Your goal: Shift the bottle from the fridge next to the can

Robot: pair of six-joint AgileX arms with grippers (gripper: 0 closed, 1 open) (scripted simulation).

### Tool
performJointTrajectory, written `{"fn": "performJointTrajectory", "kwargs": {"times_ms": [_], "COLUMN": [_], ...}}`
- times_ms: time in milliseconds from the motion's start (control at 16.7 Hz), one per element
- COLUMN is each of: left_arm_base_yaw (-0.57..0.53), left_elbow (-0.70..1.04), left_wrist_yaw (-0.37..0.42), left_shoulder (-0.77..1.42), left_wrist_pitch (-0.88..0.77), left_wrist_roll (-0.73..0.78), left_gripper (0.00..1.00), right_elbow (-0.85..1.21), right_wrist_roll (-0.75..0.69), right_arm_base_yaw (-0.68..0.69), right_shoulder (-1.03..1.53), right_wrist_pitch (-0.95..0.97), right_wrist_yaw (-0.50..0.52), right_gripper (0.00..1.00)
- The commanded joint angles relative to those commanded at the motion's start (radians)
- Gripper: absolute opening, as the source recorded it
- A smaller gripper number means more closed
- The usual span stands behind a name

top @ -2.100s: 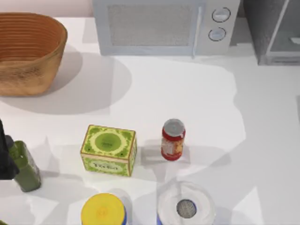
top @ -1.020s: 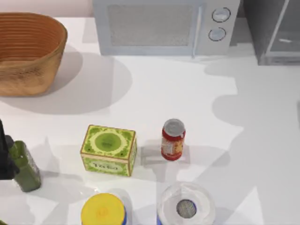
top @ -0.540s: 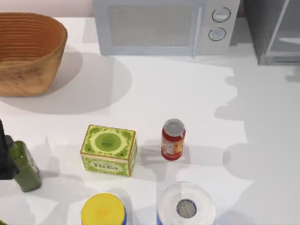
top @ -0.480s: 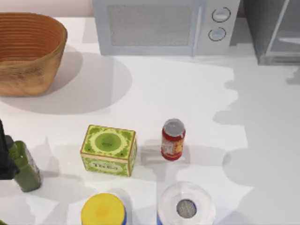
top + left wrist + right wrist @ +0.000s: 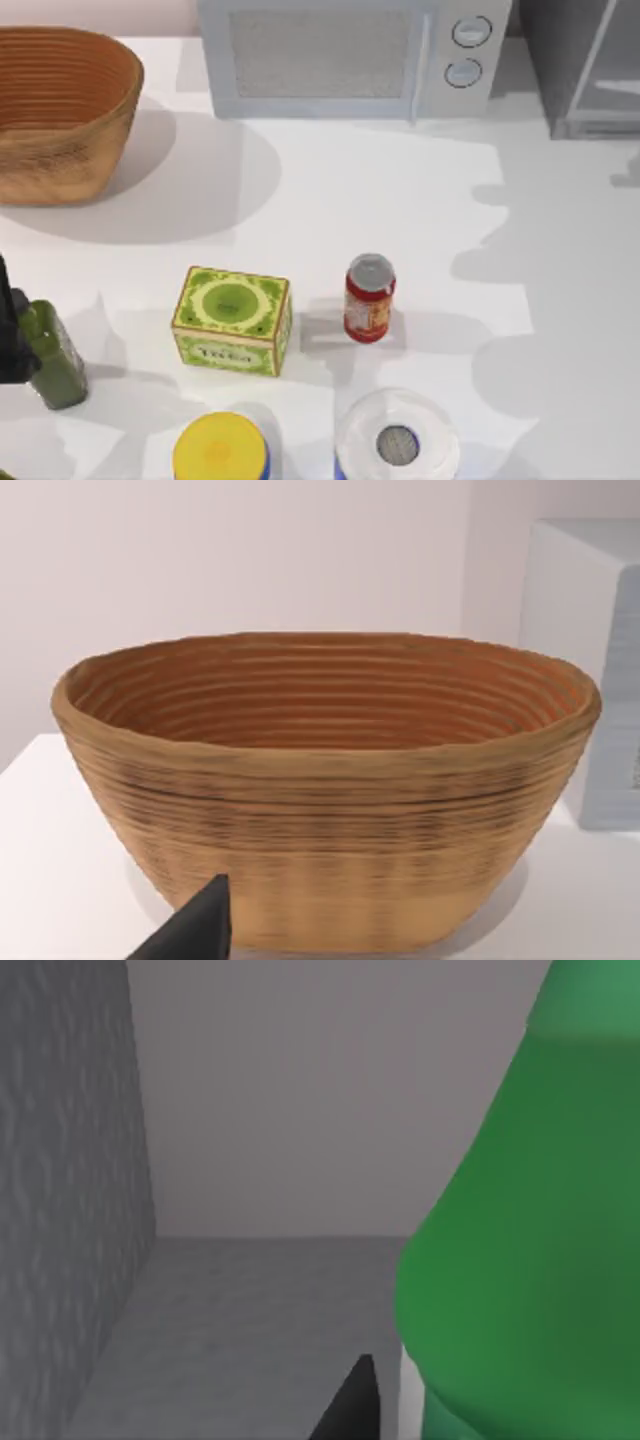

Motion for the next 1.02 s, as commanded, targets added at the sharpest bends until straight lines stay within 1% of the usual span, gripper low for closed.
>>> {"fn": "performJointTrajectory", "kwargs": {"times_ms": [60, 180, 300, 420, 780, 900, 1020], "left_arm_base_yaw": [0.0, 0.0, 0.0, 0.0, 0.0, 0.0, 0.0], "left_elbow": [0.0, 0.0, 0.0, 0.0, 0.0, 0.0, 0.0], "left_wrist_yaw": [0.0, 0.0, 0.0, 0.0, 0.0, 0.0, 0.0], "left_shoulder": [0.0, 0.0, 0.0, 0.0, 0.0, 0.0, 0.0], "left_wrist_pitch": [0.0, 0.0, 0.0, 0.0, 0.0, 0.0, 0.0], "left_wrist_roll": [0.0, 0.0, 0.0, 0.0, 0.0, 0.0, 0.0], "left_gripper": [1.0, 1.0, 1.0, 1.0, 1.0, 1.0, 1.0], "right_elbow": [-0.004, -0.028, -0.072, -0.131, -0.35, -0.413, -0.458], "right_wrist_roll": [0.001, 0.003, 0.006, 0.007, 0.004, 0.003, 0.003], "right_arm_base_yaw": [0.011, 0.065, 0.161, 0.295, 0.764, 0.874, 0.943], "right_shoulder": [0.004, 0.023, 0.048, 0.072, 0.117, 0.117, 0.111], "right_wrist_pitch": [0.011, 0.059, 0.13, 0.213, 0.464, 0.522, 0.56], "right_wrist_yaw": [0.011, 0.066, 0.161, 0.292, 0.752, 0.862, 0.93], "right_gripper": [0.0, 0.0, 0.0, 0.0, 0.0, 0.0, 0.0]}}
